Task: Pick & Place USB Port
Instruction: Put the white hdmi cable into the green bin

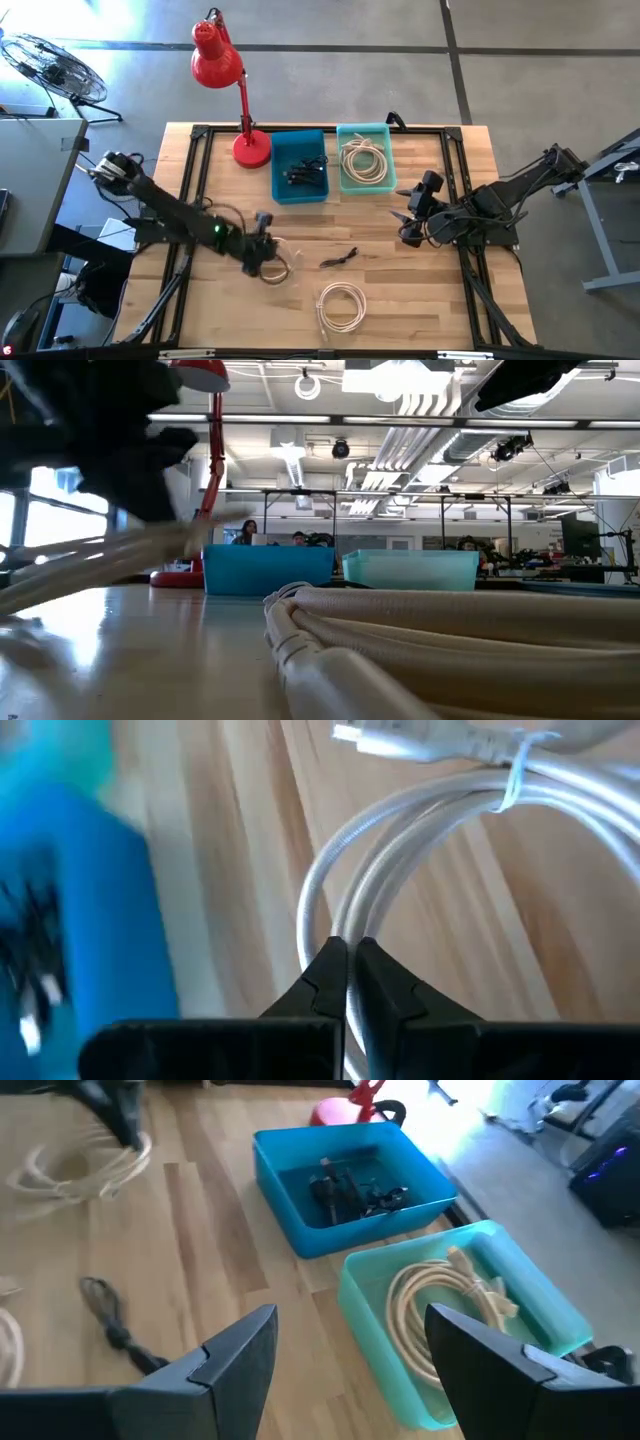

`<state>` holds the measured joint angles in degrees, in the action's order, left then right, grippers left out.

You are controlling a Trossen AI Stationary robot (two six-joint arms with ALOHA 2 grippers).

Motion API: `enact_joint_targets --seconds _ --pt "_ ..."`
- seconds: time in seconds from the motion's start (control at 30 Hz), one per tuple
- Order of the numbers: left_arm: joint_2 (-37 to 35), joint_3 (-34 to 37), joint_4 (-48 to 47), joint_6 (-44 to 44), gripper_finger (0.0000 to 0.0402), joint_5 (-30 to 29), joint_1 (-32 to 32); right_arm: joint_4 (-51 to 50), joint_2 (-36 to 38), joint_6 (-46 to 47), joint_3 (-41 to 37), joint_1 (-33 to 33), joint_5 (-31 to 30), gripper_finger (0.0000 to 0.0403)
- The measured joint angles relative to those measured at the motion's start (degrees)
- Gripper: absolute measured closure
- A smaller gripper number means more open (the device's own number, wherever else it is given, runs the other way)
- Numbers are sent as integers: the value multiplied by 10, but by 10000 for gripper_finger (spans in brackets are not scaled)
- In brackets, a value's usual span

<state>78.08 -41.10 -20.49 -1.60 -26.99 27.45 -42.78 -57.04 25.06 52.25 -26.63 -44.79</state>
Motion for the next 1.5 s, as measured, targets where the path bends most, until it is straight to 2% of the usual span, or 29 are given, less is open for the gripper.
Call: enact_joint_targets --seconds 0.23,0.47,0.57,0.73,0.83,1.0,1.3,1.4,1.5 --pt "-63 -1 174 -210 398 101 -123 10 0 -6 0 0 10 155" --pt "-75 -2 360 -334 399 206 -204 48 0 -76 0 0 -39 155" --pt "-74 -2 420 -356 399 281 -232 109 0 -155 -18 0 -34 155" --pt "-66 -2 503 -391 399 481 -268 272 0 -321 -79 2 -15 155" --pt "-52 -2 535 -405 399 549 -277 399 0 -416 -129 14 12 155" --pt "-18 -2 543 -443 399 563 -287 563 0 -477 -192 62 127 155" --pt "47 -3 669 -447 399 609 -328 642 -3 -398 -213 154 341 155" --pt "55 -3 699 -447 399 610 -340 666 -16 -386 -213 168 374 155" --pt "66 -8 718 -447 399 610 -344 685 -40 -386 -212 177 382 155"
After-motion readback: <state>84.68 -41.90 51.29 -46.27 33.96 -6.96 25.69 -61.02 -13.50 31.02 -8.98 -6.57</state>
